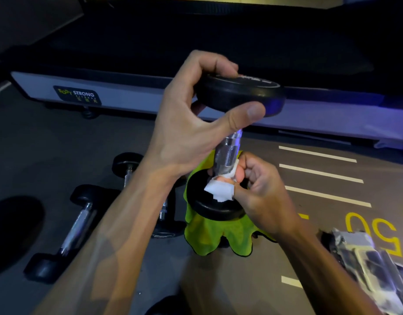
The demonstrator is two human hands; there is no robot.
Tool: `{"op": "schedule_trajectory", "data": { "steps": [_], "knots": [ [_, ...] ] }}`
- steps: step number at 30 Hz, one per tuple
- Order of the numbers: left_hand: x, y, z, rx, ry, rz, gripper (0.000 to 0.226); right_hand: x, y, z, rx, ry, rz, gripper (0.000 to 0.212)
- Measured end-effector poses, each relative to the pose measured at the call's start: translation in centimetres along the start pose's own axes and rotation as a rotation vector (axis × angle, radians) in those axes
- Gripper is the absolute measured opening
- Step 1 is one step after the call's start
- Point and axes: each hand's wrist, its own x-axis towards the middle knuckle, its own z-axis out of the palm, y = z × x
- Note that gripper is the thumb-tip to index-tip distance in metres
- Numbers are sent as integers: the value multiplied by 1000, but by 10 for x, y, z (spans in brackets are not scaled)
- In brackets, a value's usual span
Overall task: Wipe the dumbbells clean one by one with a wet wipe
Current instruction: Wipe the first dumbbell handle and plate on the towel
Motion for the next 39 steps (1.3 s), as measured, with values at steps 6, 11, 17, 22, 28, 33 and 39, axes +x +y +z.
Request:
{"op": "schedule_trajectory", "data": {
  "steps": [6,11,17,22,28,33,39],
  "knots": [
    [3,-8,2,83,-32,39,22,-11,-9,-9,-195,125,-57,29],
    [6,-10,-5,132,-77,2,17,-10,-7,-14,-166,103,-2,37],
    [2,-8,-2,99,-102,20,19,-13,-15,-12,-192,161,-44,31],
    [3,-9,-1,110,-105,38,17,20,-41,-11,-99,290,-142,21],
    [5,-13,-2,57,-98,34,20,-15,-3,-13,-139,162,66,26],
    [6,-13,4,65,-103,55,18,-2,-32,-18,-156,194,-43,22],
    [6,-13,-3,42,-103,3,18,12,-37,-10,-197,321,-109,22]
  ]
}}
